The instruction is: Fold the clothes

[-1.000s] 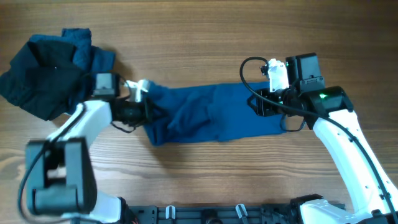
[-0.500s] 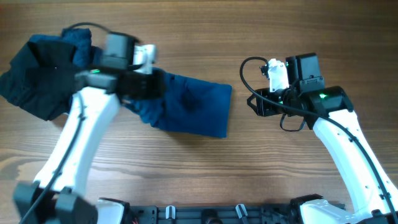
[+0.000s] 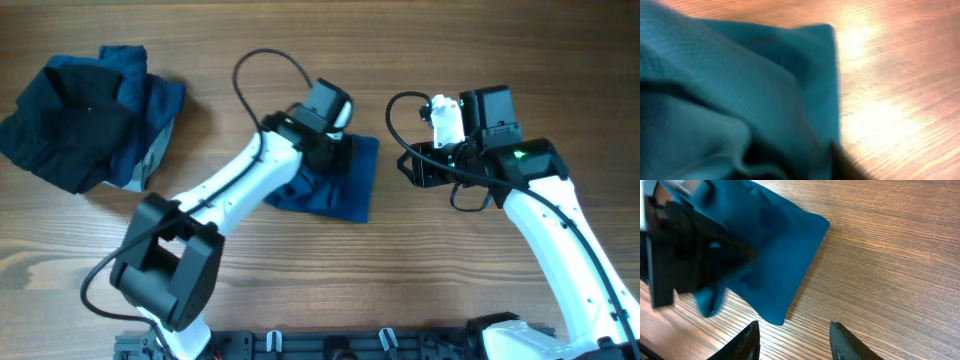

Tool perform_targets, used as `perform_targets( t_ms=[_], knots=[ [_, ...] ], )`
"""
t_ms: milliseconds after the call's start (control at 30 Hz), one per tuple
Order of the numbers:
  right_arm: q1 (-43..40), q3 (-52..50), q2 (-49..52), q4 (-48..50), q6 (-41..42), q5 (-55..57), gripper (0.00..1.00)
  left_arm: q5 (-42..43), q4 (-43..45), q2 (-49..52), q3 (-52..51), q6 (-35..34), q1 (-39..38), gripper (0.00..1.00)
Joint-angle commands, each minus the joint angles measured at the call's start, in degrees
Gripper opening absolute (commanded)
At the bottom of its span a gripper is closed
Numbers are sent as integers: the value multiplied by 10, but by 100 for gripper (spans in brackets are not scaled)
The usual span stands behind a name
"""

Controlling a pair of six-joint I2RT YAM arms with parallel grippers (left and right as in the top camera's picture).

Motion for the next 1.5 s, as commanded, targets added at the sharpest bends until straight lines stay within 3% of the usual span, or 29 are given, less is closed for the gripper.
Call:
perform_targets(
  t_ms=[0, 233, 367, 433, 467, 500, 600, 667, 700, 733, 767, 833, 967, 1033, 1100, 1200, 1467],
  knots=[
    [-1, 2, -3, -6, -4, 8, 45, -14, 8, 5, 5, -7, -18, 81],
    [-1, 2, -3, -9, -3, 8, 46, -14, -80, -37, 59, -13, -8, 93],
    [-1, 2, -3, 3, 22, 9, 49, -17, -149, -87, 117, -13, 10, 93],
    [-1, 2, -3, 19, 26, -8, 47, -30, -172, -116, 130, -13, 28, 91],
    [0, 2, -2, 31, 26, -28, 42, -38, -179, -129, 130, -14, 39, 89],
    [3, 2, 3, 50, 25, -57, 38, -54, -191, -144, 130, -24, 54, 85],
    [29, 2, 29, 97, 27, -73, 26, -78, -219, -176, 130, -36, 105, 45],
    [62, 2, 64, 129, 31, -85, 25, -76, -236, -187, 130, -36, 138, 22],
    [82, 2, 85, 142, 30, -91, 30, -76, -248, -191, 130, -36, 155, 18],
    [99, 2, 105, 150, 28, -89, 49, -76, -258, -193, 130, -36, 165, 18],
    [118, 2, 127, 156, 27, -74, 57, -76, -271, -193, 130, -36, 175, 18],
    [139, 2, 158, 162, 29, -52, 62, -76, -292, -193, 130, -35, 186, 18],
    [164, 2, 194, 191, 30, -47, 62, -76, -312, -193, 130, -21, 193, 19],
    [168, 2, 207, 210, 50, -16, 55, -76, -311, -193, 130, -21, 193, 21],
    [168, 2, 223, 219, 72, 49, 30, -77, -310, -193, 130, -21, 193, 26],
    [163, 2, 239, 200, 82, 139, 7, -79, -310, -192, 129, -21, 193, 30],
    [141, 2, 243, 146, 100, 177, 4, -78, -301, -189, 84, -21, 192, 49]
  ],
)
